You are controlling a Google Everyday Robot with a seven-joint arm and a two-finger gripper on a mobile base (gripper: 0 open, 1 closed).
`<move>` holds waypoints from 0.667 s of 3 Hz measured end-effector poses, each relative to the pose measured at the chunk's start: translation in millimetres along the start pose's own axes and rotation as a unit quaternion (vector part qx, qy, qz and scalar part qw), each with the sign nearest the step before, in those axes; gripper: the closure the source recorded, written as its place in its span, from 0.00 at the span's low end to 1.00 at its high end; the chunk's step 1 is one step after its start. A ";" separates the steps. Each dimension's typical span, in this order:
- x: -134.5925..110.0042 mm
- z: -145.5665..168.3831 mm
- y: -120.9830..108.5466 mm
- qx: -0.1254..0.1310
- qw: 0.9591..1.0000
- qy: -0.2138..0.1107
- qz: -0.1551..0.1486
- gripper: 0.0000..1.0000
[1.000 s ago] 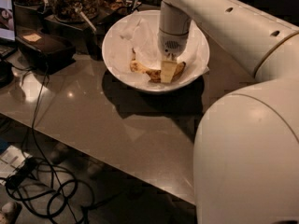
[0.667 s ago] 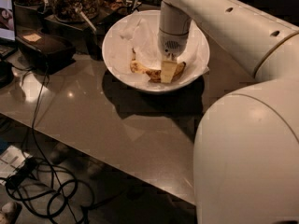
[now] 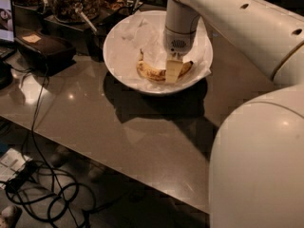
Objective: Pick banana from white bowl
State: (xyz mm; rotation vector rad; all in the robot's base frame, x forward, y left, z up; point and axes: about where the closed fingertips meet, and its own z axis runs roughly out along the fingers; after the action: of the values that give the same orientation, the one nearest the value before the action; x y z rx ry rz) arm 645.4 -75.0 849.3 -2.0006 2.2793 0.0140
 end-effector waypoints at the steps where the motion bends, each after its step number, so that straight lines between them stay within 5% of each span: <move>1: -1.0 -10.8 3.3 0.014 1.000 -0.007 -0.004 1.00; 2: -2.4 -19.4 5.6 0.028 0.999 -0.020 -0.010 1.00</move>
Offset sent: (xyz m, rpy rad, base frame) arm -0.0142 -0.0005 0.0332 0.0497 -0.0905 0.0286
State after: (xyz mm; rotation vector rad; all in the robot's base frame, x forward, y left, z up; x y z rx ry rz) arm 638.7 -73.4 868.5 -1.9769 2.2115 -0.0122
